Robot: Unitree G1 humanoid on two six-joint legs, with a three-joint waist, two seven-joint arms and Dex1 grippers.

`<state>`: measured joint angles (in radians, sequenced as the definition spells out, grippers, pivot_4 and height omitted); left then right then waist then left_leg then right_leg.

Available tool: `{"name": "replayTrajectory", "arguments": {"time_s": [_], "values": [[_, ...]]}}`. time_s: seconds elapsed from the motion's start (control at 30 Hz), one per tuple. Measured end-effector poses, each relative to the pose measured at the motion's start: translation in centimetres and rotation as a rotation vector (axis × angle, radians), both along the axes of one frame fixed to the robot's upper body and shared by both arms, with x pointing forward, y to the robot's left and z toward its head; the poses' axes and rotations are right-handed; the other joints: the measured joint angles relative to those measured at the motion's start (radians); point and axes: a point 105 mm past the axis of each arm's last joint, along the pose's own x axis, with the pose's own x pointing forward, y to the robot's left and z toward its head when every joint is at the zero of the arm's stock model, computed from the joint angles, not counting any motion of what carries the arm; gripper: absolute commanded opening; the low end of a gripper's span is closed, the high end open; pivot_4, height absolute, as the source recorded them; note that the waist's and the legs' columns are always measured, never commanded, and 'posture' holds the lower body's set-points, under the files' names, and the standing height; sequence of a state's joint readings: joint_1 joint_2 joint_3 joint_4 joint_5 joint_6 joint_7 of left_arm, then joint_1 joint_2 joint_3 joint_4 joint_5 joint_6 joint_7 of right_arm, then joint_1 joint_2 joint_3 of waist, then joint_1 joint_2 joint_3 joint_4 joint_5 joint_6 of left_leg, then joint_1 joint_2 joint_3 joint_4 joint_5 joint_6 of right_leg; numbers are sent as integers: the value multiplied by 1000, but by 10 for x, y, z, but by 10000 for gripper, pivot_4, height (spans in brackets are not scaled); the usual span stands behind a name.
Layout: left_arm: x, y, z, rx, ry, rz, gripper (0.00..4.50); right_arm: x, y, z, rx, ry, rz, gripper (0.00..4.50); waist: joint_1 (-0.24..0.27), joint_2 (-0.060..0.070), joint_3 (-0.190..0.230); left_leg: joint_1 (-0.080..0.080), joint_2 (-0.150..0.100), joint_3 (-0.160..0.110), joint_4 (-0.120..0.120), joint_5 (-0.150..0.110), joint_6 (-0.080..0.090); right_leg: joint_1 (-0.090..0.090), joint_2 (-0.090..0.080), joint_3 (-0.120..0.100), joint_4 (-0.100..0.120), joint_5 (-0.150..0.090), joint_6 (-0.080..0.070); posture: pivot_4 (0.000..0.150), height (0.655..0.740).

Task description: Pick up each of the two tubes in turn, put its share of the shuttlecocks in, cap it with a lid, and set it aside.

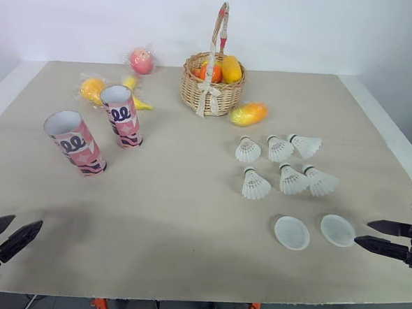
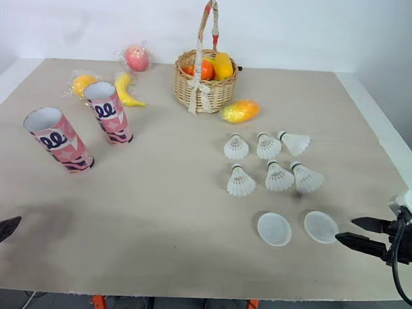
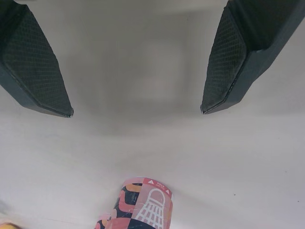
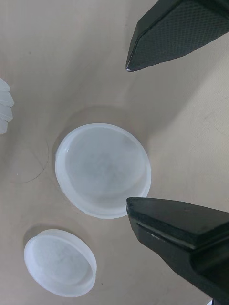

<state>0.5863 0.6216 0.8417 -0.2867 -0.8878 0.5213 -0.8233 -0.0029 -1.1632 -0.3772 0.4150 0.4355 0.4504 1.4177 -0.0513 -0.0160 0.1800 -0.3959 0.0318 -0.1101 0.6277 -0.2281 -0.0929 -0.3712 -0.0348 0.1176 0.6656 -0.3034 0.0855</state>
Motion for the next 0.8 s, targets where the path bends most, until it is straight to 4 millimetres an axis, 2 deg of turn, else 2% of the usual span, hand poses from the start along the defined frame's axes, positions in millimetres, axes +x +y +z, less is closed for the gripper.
{"name": "replayTrajectory", "arguments": {"time_s": [0.23,0.8], "values": [[8,-5,4,-23,-12,-48,44593,3,9,-5,31,-16,11,45000,0,0,0,0,0,0,1,0,0,0,0,0,0,0,1,1500,7400],[8,-2,-3,-50,12,-49,44593,5,18,-7,42,-30,38,45000,0,0,0,0,0,0,0,0,0,0,0,0,0,1,0,1500,7400]]}}
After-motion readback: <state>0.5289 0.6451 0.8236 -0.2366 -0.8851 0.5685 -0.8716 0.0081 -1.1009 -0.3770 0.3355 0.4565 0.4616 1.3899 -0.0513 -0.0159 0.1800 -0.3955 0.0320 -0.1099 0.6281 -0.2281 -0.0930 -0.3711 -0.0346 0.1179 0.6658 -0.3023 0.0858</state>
